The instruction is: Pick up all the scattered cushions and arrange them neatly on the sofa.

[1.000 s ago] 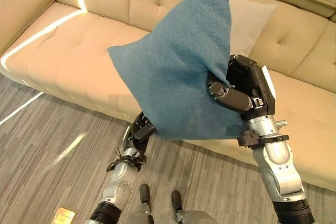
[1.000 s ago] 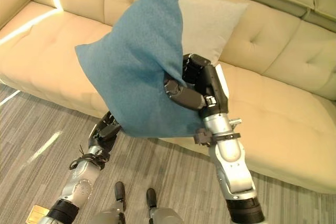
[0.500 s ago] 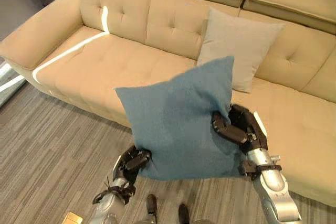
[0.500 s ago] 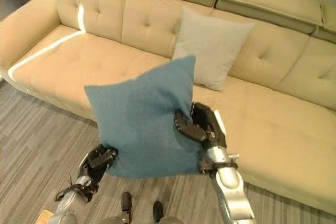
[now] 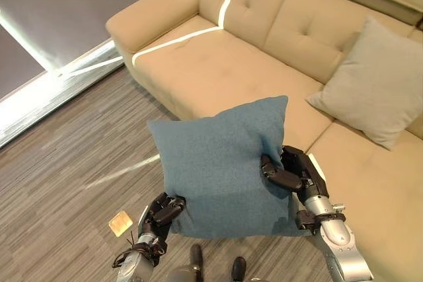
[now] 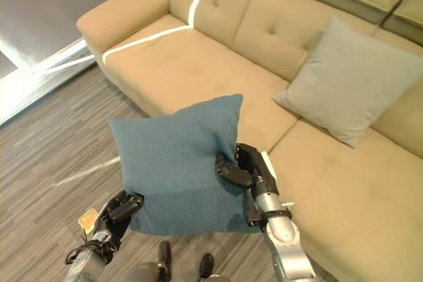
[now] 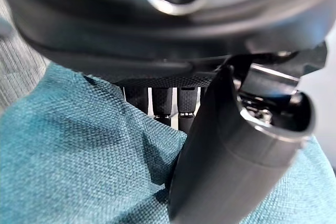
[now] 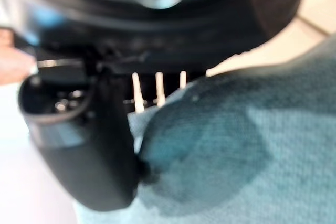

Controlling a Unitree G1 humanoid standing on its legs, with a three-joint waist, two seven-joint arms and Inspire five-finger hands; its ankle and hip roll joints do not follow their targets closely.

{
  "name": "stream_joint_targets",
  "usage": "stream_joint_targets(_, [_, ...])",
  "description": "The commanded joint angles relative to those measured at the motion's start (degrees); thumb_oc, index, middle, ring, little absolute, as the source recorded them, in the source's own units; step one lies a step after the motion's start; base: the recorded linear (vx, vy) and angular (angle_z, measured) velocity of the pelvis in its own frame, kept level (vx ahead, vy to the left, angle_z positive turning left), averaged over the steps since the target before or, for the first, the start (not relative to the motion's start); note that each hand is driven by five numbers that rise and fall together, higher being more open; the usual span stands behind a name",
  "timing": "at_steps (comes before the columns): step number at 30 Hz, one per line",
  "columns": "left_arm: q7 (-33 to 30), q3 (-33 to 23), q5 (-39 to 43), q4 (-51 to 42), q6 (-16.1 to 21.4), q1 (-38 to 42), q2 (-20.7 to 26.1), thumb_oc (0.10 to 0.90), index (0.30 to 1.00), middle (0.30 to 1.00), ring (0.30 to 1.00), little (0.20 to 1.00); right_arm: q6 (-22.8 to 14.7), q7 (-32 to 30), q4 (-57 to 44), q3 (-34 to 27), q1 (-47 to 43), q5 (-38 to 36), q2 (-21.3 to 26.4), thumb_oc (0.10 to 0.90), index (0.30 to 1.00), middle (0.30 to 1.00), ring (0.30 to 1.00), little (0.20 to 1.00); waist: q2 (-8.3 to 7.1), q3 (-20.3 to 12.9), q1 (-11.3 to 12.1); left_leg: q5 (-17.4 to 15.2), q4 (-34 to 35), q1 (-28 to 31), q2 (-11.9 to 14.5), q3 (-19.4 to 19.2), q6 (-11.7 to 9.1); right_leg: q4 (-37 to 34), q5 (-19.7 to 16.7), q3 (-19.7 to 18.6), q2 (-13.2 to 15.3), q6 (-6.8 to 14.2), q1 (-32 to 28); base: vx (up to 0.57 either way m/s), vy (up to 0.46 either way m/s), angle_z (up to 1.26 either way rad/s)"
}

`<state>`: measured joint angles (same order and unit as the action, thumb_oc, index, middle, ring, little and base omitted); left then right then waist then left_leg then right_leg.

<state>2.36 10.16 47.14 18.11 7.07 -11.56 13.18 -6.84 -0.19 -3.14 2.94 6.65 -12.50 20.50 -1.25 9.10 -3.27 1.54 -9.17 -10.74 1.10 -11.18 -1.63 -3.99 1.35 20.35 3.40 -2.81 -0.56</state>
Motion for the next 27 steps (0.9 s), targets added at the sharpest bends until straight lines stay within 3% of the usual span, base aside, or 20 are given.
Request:
stream_joint_targets(1, [7.4, 0.8, 0.2, -10.6, 5.0, 5.0, -0.6, 0.4, 0.3, 0.3, 0.3, 0.3, -8.1, 1.6, -5.5, 1.3, -5.9, -0.3, -0.8, 0.4, 0.3, 0.3, 0.3, 0.3, -2.63, -5.0, -0.7, -6.6, -1.6, 0.9, -0.4, -1.6, -0.2, 0.7, -1.0, -4.3, 1.2, 6.6, 4.9, 0.01, 0.042, 0.53])
stream_joint_targets(6, [7.4, 1.2, -1.4, -11.4, 4.7, 4.3, 0.3, 0.4, 0.3, 0.3, 0.3, 0.3, -7.9, 1.4, -4.4, 2.3, -6.2, 0.3, -1.2, 0.4, 0.3, 0.3, 0.3, 0.3, -2.77, -5.2, -0.2, -5.7, 3.4, 2.9, -1.5, 0.4, 0.1, 2.0, -1.0, -4.4, 0.9, 7.2, 4.9, 0.03, 0.116, 0.48])
stream_joint_targets(10, [7.1, 1.5, -2.9, -12.1, 4.6, 4.7, 1.4, 0.4, 0.3, 0.3, 0.3, 0.3, -7.7, 1.1, -4.0, 2.6, -6.5, 0.9, -1.6, 0.4, 0.3, 0.3, 0.3, 0.3, -3.03, -5.3, 0.0, -4.7, 6.5, 4.2, -2.2, 2.8, 1.2, 6.1, 0.2, -7.0, 0.9, 7.6, 6.1, 0.02, 0.081, 0.2])
stream_joint_targets(12, [6.5, 1.9, -3.7, -12.3, 5.2, 5.5, 1.9, 0.4, 0.3, 0.3, 0.3, 0.3, -7.9, 0.8, -4.0, 2.3, -6.3, 1.1, -1.9, 0.4, 0.3, 0.3, 0.3, 0.3, -2.98, -4.8, -0.9, -4.6, 7.2, 4.7, -2.7, 4.2, 1.7, 8.9, 0.9, -12.7, -0.8, 8.1, 7.7, 0.03, 0.094, 0.5])
stream_joint_targets(13, [6.2, 2.3, -3.8, -12.4, 5.7, 6.4, 2.1, 0.4, 0.3, 0.3, 0.3, 0.3, -8.2, 0.5, -4.2, 1.4, -5.6, 1.5, -2.2, 0.4, 0.3, 0.3, 0.3, 0.3, -2.92, -4.8, -2.5, -4.1, 7.8, 4.8, -3.7, 6.7, 2.1, 10.7, 1.8, -22.5, -4.6, 8.1, 9.0, 0.06, 0.098, 0.52])
stream_joint_targets(16, [5.9, 3.1, -5.9, -12.0, 6.2, 7.5, 2.5, 0.4, 0.3, 0.3, 0.3, 0.3, -8.5, 0.6, -3.9, 1.3, -5.5, 0.7, -2.3, 0.4, 0.3, 0.3, 0.3, 0.3, -2.82, -5.0, -3.4, -3.5, 8.2, 4.6, -5.0, 9.7, 1.8, 11.5, 1.1, -28.5, -6.6, 7.5, 9.6, 0.06, 0.012, 1.07])
stream_joint_targets(21, [6.8, 2.9, -5.5, -13.0, 5.7, 6.5, 2.6, 0.4, 0.3, 0.3, 0.3, 0.3, -8.6, 1.1, -4.8, 0.6, -4.1, 0.1, -1.8, 0.4, 0.3, 0.3, 0.3, 0.3, -3.69, -4.5, -4.0, -5.9, 2.6, 3.5, -5.8, 10.9, 0.9, 9.3, 1.1, -26.9, -5.5, 6.3, 7.8, 0.06, -0.067, 0.63])
stream_joint_targets(23, [7.1, 3.0, -5.1, -13.0, 5.4, 6.0, 2.1, 0.4, 0.3, 0.3, 0.3, 0.3, -8.9, 1.2, -4.9, -0.1, -3.6, -0.4, -1.0, 0.4, 0.3, 0.3, 0.3, 0.3, -4.69, -3.0, -4.1, -6.4, -7.0, -1.8, -5.4, 9.2, -1.1, 7.8, 0.8, -25.2, -3.9, 5.9, 6.1, -0.01, -0.082, 0.59])
stream_joint_targets(27, [7.3, 2.6, -4.7, -12.9, 5.0, 5.3, 2.2, 0.4, 0.3, 0.3, 0.3, 0.3, -8.5, 1.2, -5.4, -0.7, -3.1, -0.7, -0.8, 0.4, 0.3, 0.3, 0.3, 0.3, -4.94, -3.1, -4.0, -7.2, -9.0, -4.4, -3.1, 6.2, -0.9, 6.4, 1.2, -23.3, -2.9, 5.9, 4.6, 0.07, -0.036, 0.69])
